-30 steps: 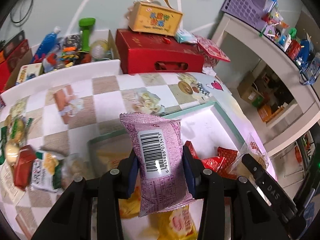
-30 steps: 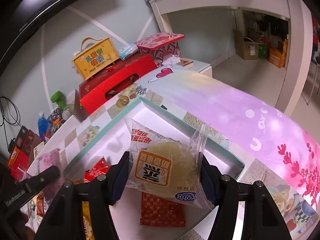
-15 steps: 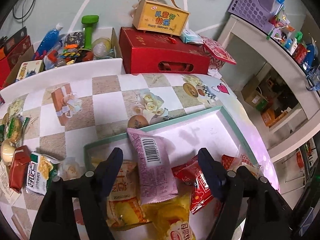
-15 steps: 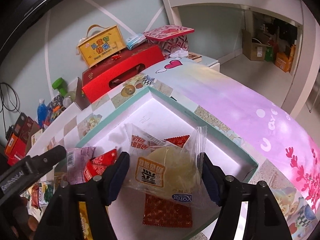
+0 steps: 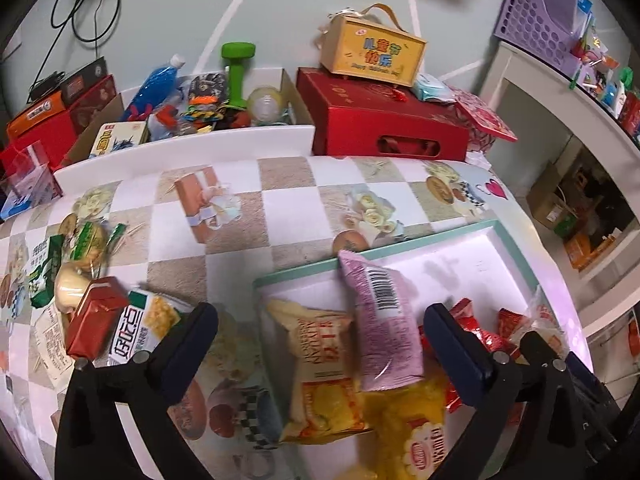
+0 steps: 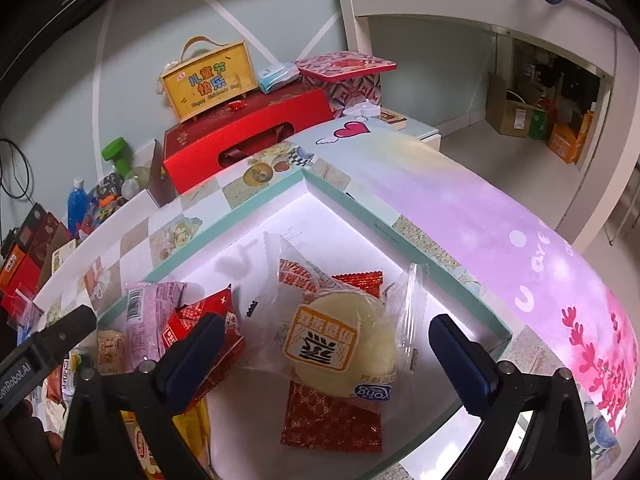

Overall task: Organize snacks
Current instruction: 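Move both open tools from the tray back toward the snack pile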

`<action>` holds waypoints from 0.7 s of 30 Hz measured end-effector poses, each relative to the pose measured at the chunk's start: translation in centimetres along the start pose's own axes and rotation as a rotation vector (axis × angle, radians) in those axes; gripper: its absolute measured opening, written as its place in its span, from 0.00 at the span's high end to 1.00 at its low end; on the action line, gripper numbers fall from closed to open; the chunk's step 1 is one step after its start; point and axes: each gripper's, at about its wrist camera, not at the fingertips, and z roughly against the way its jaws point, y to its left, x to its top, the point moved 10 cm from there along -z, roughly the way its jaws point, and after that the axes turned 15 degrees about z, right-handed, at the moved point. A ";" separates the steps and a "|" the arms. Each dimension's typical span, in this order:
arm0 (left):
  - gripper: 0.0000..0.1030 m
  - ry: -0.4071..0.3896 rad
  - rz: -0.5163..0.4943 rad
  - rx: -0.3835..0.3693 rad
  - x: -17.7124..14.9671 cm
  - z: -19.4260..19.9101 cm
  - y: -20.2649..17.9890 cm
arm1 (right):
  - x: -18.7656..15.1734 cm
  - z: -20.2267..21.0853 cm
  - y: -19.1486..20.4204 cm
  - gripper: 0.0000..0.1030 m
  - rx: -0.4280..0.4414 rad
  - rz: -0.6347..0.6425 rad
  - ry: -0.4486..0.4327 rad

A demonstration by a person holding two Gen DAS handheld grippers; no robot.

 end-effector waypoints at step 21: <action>0.00 -0.017 0.032 0.120 -0.1 3.1 5.9 | 3.1 5.0 1.5 0.00 0.008 -0.014 -0.161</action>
